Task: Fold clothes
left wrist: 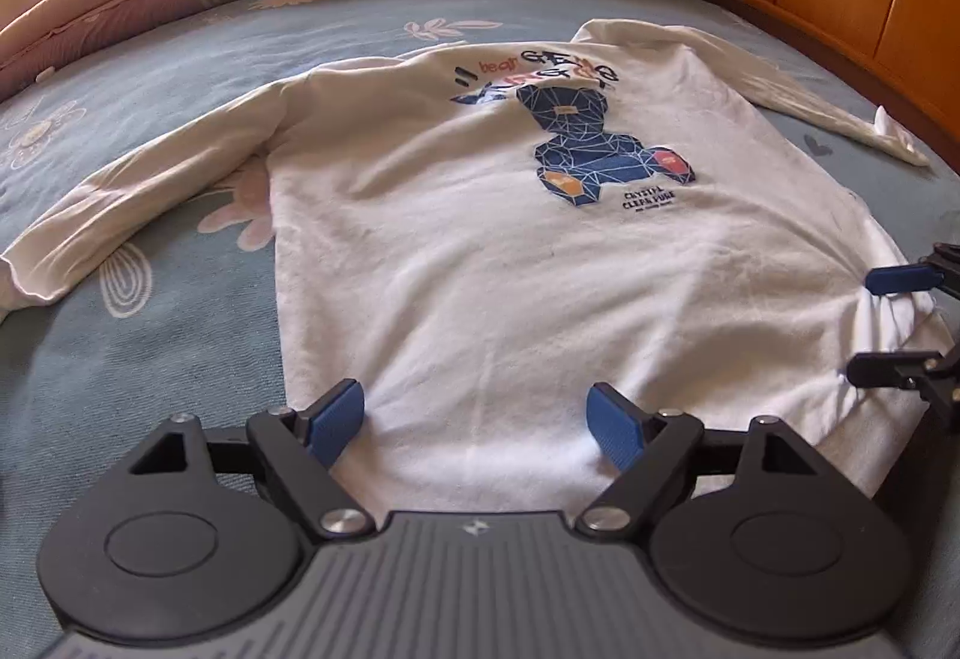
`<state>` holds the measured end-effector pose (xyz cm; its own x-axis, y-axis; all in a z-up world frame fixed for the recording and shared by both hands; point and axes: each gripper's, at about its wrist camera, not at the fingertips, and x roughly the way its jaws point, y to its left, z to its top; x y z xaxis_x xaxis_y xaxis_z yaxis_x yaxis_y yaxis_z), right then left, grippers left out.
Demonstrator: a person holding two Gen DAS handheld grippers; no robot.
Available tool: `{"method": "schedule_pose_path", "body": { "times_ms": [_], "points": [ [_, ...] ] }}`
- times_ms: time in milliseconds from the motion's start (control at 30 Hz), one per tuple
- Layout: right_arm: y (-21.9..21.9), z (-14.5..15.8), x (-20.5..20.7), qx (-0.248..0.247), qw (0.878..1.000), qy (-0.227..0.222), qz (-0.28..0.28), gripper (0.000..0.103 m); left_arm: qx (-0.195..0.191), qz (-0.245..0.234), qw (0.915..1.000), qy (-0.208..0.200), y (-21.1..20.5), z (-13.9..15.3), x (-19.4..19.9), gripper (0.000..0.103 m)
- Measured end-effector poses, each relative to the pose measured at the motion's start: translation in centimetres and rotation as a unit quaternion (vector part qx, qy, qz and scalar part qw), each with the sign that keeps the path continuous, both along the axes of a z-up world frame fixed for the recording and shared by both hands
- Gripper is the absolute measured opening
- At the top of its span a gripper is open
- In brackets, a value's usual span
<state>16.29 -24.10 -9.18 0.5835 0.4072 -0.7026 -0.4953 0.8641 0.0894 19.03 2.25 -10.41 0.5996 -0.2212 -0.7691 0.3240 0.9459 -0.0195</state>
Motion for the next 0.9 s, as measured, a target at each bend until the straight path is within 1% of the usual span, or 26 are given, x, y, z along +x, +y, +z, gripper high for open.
{"method": "schedule_pose_path", "body": {
  "times_ms": [100,200,267,333,367,433,600,733,800,867,900],
  "points": [
    [0.4,0.1,-0.3,-0.01,1.0,0.0,-0.009,0.103,0.013,0.008,0.9999,0.003,-0.7,-0.2,0.2,0.087],
    [0.2,0.2,-0.8,-0.014,1.0,0.008,-0.021,0.103,0.014,0.019,0.9997,0.001,-0.7,-0.2,-0.2,0.087],
    [-0.5,0.3,-1.4,-0.01,1.0,0.011,-0.022,0.103,0.003,0.029,0.9995,0.007,-0.5,0.2,-0.4,0.087],
    [-0.5,0.3,-2.0,-0.025,1.0,0.004,-0.016,0.103,-0.017,0.037,0.9991,0.008,-0.4,0.9,-0.4,0.086],
    [-0.5,0.2,-2.1,-0.024,1.0,0.003,-0.02,0.103,-0.029,0.037,0.9989,0.005,-0.6,1.3,-0.4,0.086],
    [-0.4,0.2,-2.2,-0.024,0.999,0.001,-0.028,0.103,-0.053,0.024,0.9983,-0.002,-1.8,2.1,-0.1,0.086],
    [-0.2,0.2,-2.1,-0.023,0.999,0.001,-0.039,0.103,-0.111,-0.042,0.9929,-0.005,-6.6,2.7,0.8,0.086],
    [-0.2,0.2,-2.2,-0.023,0.999,0.0,-0.04,0.103,-0.122,-0.081,0.9892,0.012,-10.1,1.5,1.7,0.086],
    [-0.3,0.1,-2.3,-0.02,0.999,-0.002,-0.04,0.103,-0.114,-0.067,0.9907,0.032,-10.6,0.3,2.2,0.087],
    [-0.4,0.0,-2.4,-0.019,0.999,-0.004,-0.039,0.103,-0.109,-0.048,0.9923,0.034,-10.1,-0.3,2.4,0.086],
    [-0.4,0.0,-2.5,-0.019,0.999,-0.005,-0.039,0.103,-0.11,-0.042,0.9925,0.032,-9.6,0.0,2.4,0.086]
  ]
}}
